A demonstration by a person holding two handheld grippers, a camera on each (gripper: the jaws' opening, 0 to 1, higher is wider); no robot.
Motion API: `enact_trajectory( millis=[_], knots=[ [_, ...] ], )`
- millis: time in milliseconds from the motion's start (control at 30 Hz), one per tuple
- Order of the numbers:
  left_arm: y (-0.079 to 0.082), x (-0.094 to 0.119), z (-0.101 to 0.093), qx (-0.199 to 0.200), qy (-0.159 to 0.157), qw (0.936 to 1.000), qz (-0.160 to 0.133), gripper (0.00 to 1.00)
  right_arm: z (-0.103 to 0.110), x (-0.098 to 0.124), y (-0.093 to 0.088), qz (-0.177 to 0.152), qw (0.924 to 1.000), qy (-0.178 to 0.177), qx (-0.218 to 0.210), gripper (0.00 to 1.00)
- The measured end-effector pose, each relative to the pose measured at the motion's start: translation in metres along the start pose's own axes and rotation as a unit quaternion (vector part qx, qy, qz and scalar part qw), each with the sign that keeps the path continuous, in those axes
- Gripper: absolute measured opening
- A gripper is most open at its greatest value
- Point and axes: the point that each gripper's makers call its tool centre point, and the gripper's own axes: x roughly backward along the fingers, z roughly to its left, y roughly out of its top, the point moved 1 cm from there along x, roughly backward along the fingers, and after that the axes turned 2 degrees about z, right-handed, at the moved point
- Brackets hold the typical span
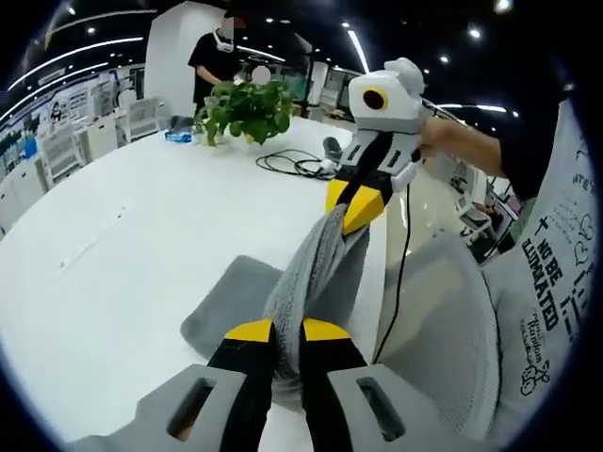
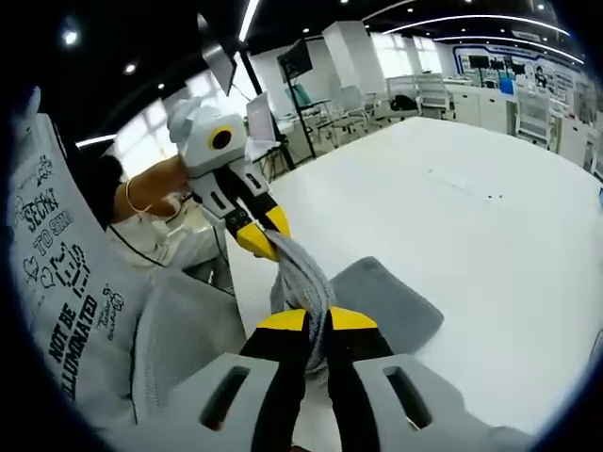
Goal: Fold the towel on the table until its edges align and the towel forms a compact rectangular stack.
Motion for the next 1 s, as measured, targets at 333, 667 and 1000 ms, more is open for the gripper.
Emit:
enact_trajectory(
  millis=[333,667,1000],
  knots=[
    [-0.017,-0.035,0.028,0.001,0.004,0.9998,0.018,0.09,-0.039,-0.026,-0.014,0.0,0.9978,-0.003,-0.066,0.05],
    [-0.028,-0.066,0.055,0.011,0.023,0.9995,0.017,0.1,-0.076,-0.047,-0.029,-0.038,0.9861,-0.017,-0.161,0.05],
    [-0.04,-0.086,0.075,0.037,0.066,0.997,0.014,0.13,-0.101,-0.064,-0.04,-0.058,0.9813,-0.046,-0.177,0.07]
  ],
)
